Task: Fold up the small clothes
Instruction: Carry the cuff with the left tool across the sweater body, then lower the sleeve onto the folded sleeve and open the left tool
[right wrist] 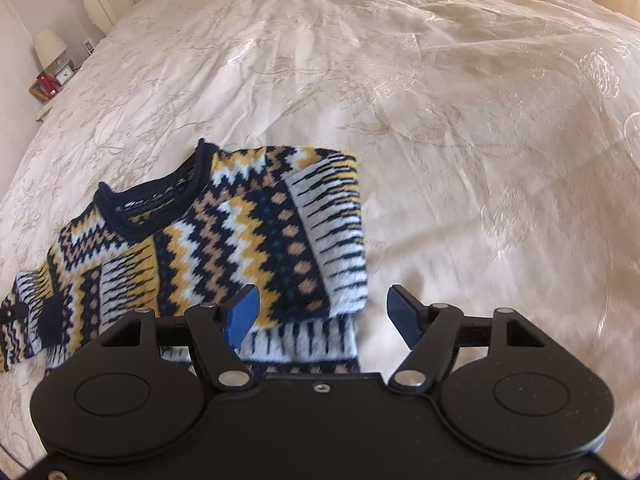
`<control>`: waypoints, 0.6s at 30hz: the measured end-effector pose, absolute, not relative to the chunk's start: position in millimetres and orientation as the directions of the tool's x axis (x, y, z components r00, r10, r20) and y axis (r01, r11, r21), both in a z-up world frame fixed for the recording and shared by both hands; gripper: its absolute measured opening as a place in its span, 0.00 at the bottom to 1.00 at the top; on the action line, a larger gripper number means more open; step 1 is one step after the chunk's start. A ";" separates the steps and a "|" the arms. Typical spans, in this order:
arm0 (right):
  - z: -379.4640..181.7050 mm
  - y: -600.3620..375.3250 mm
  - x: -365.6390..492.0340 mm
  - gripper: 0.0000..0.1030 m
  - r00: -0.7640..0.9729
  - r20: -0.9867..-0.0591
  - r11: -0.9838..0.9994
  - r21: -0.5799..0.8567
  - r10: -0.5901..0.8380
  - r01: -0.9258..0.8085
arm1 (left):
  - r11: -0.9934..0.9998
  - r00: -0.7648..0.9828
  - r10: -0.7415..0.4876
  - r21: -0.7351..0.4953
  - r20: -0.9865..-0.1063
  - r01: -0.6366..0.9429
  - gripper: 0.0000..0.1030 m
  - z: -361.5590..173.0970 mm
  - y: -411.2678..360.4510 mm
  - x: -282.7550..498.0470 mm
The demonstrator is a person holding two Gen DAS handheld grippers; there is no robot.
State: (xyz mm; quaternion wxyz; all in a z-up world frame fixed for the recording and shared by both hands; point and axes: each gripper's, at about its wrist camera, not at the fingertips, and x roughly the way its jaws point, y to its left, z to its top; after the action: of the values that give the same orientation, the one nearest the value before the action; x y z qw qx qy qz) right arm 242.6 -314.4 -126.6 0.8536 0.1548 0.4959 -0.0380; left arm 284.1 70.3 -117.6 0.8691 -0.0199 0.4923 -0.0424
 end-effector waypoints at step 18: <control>-186.3 -362.1 316.8 0.50 0.474 -0.859 0.890 0.356 0.193 0.284 | 0.996 0.407 -0.083 -0.082 -0.910 0.021 0.38 -171.4 55.7 295.0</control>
State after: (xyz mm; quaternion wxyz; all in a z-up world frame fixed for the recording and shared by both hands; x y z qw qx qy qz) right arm 316.8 -362.1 -186.3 0.8263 0.2324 0.5123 -0.0276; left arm 295.0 55.7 -171.4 0.8381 -0.0289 0.5438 -0.0310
